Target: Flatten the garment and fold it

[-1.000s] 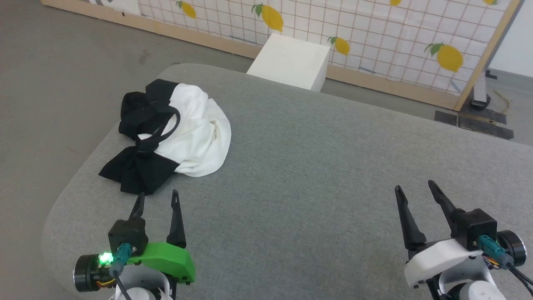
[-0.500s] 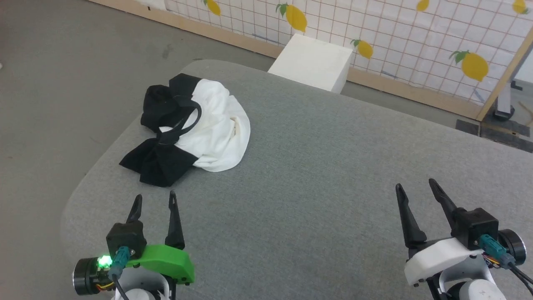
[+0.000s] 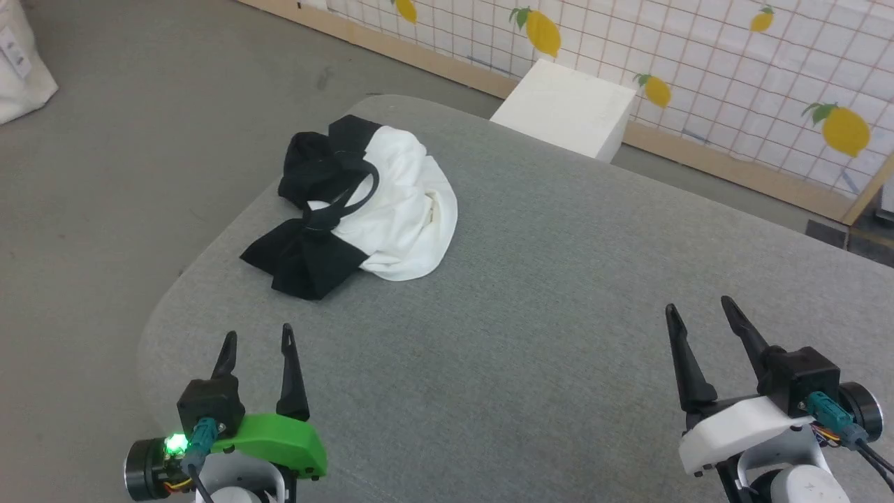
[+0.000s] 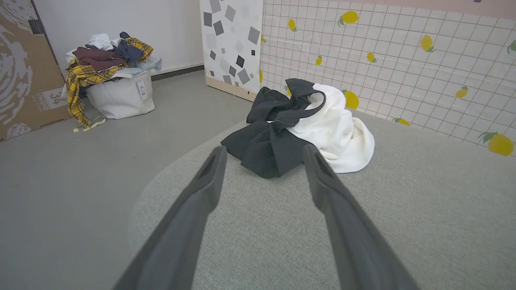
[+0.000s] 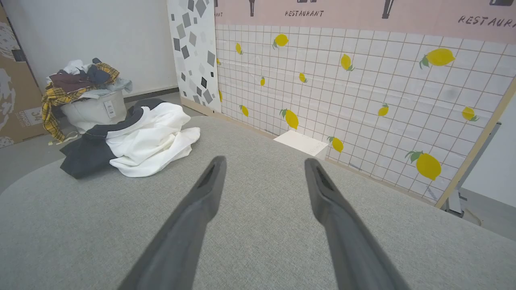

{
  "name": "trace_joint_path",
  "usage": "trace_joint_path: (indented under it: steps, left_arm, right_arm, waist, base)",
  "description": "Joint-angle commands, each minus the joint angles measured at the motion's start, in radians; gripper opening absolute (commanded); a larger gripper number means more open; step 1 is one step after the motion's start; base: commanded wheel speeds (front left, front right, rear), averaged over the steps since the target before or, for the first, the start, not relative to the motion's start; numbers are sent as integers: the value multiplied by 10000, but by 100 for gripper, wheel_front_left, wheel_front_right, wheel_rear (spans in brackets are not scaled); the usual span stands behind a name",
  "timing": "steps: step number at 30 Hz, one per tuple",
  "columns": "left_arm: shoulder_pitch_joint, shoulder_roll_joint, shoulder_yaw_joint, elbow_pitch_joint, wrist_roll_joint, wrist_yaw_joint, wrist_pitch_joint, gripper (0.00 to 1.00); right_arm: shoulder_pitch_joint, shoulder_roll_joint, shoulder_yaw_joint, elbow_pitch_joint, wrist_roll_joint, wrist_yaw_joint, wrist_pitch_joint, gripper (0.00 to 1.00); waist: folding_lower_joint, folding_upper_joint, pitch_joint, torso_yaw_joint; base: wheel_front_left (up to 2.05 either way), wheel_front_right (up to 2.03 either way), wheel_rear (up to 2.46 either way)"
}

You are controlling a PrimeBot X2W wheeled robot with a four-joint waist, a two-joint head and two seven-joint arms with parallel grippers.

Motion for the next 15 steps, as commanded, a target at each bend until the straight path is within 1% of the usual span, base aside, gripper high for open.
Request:
trace_joint_path:
  steps: [1,9,10,12,15]
  left_arm:
    - [-236,44,-22,59,-49,111,-113,100]
    - [-256,45,-18,147,-157,210,-277,100]
    - [-274,45,-23,178,-196,236,-341,100]
    - [-293,50,-20,206,-220,249,-382,100]
    - [-398,68,-20,240,-325,175,-441,100]
  right_arm:
    - [-164,13,-27,55,104,-13,-118,100]
    - [-206,15,-41,109,151,-14,-215,100]
    - [-214,15,-70,137,166,-14,-248,100]
    - [-228,15,-87,153,177,-15,-273,100]
    - [-279,16,-102,119,177,-15,-282,100]
  waist:
    - [0,0,1,142]
    - [-1,0,45,499]
    - [-1,0,50,658]
    - [-1,0,61,755]
    - [-1,0,167,881]
  base:
    - [0,0,0]
    - [0,0,0]
    - [0,0,0]
    - [0,0,0]
    - [0,0,0]
